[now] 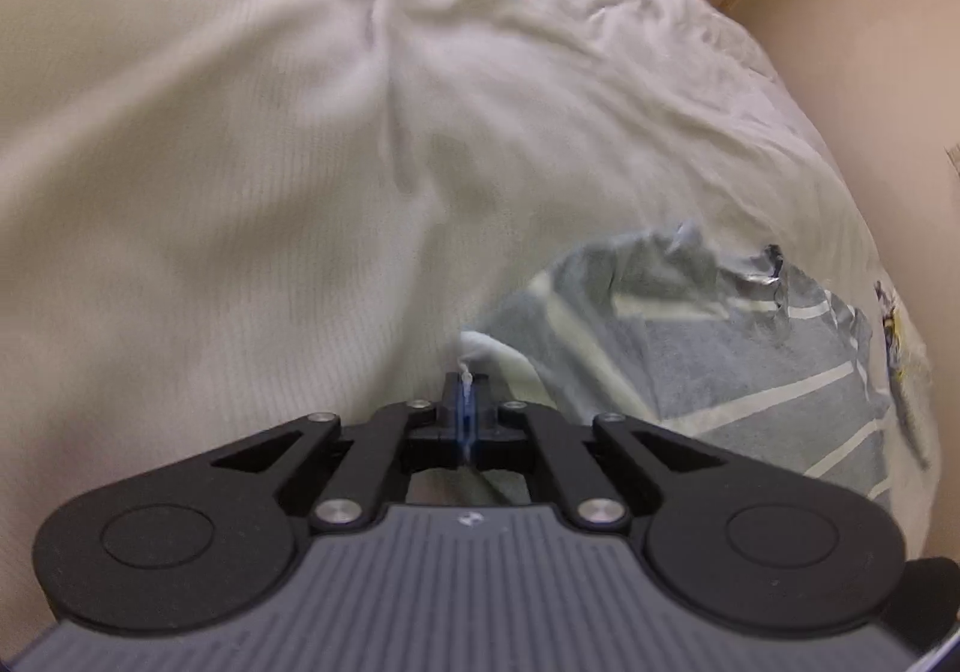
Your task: Fold clothes
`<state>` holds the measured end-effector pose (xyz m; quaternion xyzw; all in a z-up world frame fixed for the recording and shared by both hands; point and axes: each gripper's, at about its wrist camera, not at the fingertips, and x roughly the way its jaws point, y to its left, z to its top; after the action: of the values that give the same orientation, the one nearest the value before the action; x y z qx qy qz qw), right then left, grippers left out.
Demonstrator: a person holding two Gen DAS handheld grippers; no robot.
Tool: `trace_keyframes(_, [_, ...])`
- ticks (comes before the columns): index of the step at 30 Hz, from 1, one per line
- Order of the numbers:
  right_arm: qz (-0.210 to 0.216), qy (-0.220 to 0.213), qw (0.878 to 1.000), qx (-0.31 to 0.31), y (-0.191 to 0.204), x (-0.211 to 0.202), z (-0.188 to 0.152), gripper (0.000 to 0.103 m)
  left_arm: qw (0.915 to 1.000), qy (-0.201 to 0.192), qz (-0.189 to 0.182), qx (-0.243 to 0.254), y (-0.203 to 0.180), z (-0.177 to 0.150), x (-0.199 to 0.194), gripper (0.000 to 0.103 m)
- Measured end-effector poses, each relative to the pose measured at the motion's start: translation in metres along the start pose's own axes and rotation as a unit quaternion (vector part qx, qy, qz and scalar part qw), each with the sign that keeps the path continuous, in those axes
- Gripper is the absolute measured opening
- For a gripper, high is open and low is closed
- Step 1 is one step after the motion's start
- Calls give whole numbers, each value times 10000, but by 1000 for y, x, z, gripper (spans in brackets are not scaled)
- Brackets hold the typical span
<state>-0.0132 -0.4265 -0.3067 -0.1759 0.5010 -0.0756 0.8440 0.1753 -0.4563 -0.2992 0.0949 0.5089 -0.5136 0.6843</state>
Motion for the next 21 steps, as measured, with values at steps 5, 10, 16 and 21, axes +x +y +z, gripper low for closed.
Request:
trace_keyframes(5, [454,-203,9966,658,8,-7,18,3,9976,10,133,680,-4,28,-11,0])
trace_keyframes(10, [933,-181,9908,961,17,10,32,0,9920,353,648,1021,-1,25,-1,1])
trace_keyframes(16, [1315,-179,9852,1082,29,-1,24,1,9935,240,819,758,10,5,-21,18])
trace_keyframes(21, [1171,54,9824,1456,21,-19,-3,10,9965,186,593,554,0,-18,-29,26])
